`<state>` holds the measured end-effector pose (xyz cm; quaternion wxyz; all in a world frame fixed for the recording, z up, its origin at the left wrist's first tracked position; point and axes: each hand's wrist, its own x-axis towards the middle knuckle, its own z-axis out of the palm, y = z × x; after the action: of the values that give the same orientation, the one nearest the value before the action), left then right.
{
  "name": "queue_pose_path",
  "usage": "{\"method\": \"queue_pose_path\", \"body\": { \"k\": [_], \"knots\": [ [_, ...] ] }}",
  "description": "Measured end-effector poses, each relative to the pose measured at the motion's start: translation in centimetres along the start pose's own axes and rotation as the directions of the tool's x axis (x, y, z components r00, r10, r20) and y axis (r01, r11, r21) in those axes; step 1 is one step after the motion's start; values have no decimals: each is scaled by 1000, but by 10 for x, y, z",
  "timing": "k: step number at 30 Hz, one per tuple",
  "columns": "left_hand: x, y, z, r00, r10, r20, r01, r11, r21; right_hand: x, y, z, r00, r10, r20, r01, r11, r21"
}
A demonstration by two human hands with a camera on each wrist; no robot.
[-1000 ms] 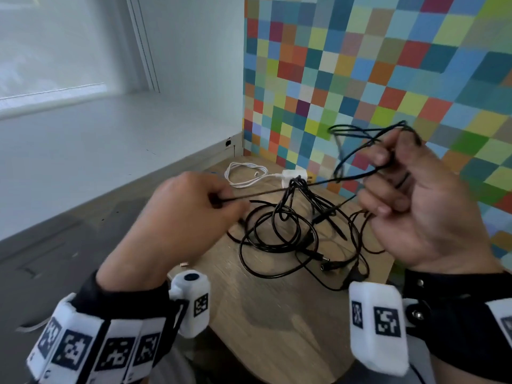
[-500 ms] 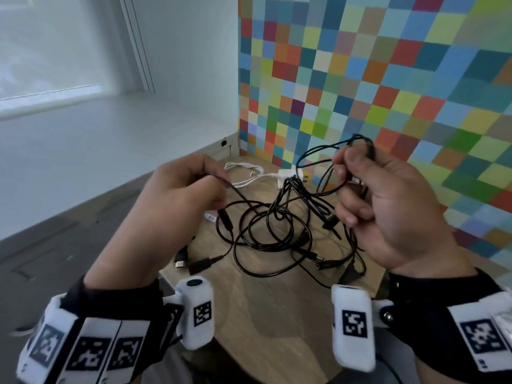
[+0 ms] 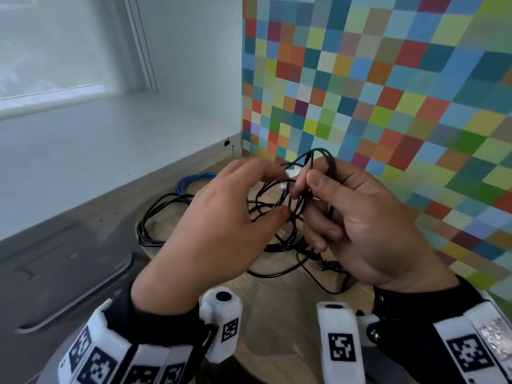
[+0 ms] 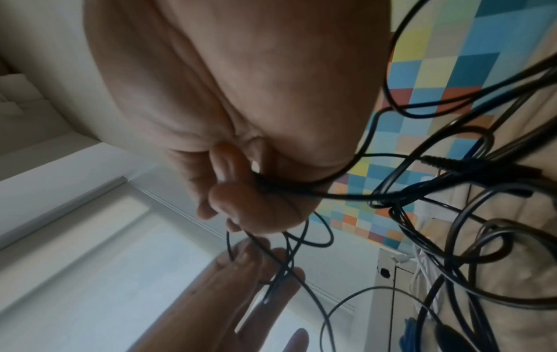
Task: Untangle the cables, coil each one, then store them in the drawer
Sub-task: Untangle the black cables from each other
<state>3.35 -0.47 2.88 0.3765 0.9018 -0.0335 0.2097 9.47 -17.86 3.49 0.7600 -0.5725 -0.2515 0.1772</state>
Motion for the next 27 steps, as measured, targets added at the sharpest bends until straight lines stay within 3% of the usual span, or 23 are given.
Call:
{"method": "queue_pose_path", "body": {
  "k": [3,7,13,19,22,27],
  "knots": [
    [6,-7,1,992,-53,-117,53,999,0,0,-3,-2,1000,16,-3,-16,999,45],
    [11,-19,-6,955,-175,-238,114,962,-246,1,-4,-9,999,29,-34,-26,997,68],
    [11,-16,-6,946,-246,-209,144,901,-409,2,1,-10,999,44,-2,-44,998,45],
    [11,-13,-2,950,-266,-161,165,870,-464,1,-1,-11,998,54,-22,-53,998,25],
    [11,-19,-7,928,-294,-229,165,875,-455,1,-5,-17,995,43,-89,-38,998,55],
    [14,-43,-34,859,-350,-374,165,880,-445,1,-23,-46,948,-12,-319,44,995,93]
  ]
}}
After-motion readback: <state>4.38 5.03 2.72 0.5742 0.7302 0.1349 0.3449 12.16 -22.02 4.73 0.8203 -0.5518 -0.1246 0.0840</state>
